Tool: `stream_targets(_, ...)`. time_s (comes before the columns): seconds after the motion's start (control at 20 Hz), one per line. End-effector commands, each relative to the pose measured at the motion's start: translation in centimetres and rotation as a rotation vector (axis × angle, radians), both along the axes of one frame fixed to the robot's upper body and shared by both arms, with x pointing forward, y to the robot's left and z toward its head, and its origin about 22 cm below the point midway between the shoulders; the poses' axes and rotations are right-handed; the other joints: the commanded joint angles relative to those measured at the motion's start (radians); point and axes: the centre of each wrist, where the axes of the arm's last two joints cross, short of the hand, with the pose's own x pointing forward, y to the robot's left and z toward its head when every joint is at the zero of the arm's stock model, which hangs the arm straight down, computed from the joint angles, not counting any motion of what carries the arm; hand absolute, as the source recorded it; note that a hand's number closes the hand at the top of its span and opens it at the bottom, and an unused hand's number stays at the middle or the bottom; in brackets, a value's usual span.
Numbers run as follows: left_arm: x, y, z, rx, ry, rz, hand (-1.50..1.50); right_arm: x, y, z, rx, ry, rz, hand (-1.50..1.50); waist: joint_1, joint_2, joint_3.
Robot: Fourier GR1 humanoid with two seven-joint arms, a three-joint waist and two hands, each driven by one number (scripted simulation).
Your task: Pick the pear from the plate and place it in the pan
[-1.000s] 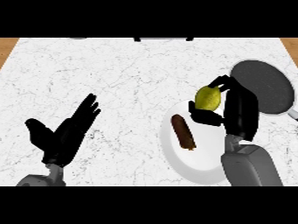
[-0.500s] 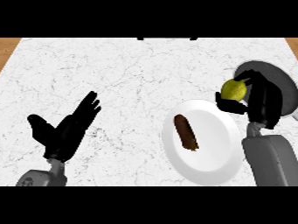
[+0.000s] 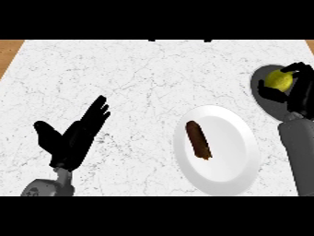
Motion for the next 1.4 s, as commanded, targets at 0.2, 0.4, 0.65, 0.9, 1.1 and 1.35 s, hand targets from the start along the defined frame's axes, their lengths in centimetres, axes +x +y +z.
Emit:
stream_targets(0.2,1.5,0.1,0.5,0.009,-0.012,-0.018,0.0,0.0,-6.2,-2.6,0.004,-0.077,-0.112,1.5,0.01,0.01,0.002)
stream_targets(0.4,1.1,0.0,1.8,0.001,-0.017,-0.029,0.0,0.7,-8.9,-0.5,0.023,-0.092,-0.1,1.5,0.033,0.013,0.004)
stream_targets(0.65,1.1,-2.3,1.2,-0.003,-0.039,-0.06,0.0,-1.4,-11.5,-2.8,0.085,0.197,-0.172,-1.5,0.049,0.027,0.003)
stream_targets(0.9,1.0,-1.5,0.6,-0.004,-0.026,-0.069,0.0,-0.7,-12.1,-1.4,0.156,0.231,-0.134,-1.5,0.064,0.029,0.006)
stream_targets(1.1,0.8,-0.9,0.4,-0.015,-0.038,-0.05,0.0,-0.6,-11.5,-1.8,0.253,0.1,-0.058,-1.5,0.052,0.025,0.009)
stream_targets(1.35,0.5,-0.8,1.0,-0.019,-0.017,-0.056,0.0,-0.4,-11.9,-0.8,0.408,-0.153,-0.016,-1.5,0.039,0.019,0.011)
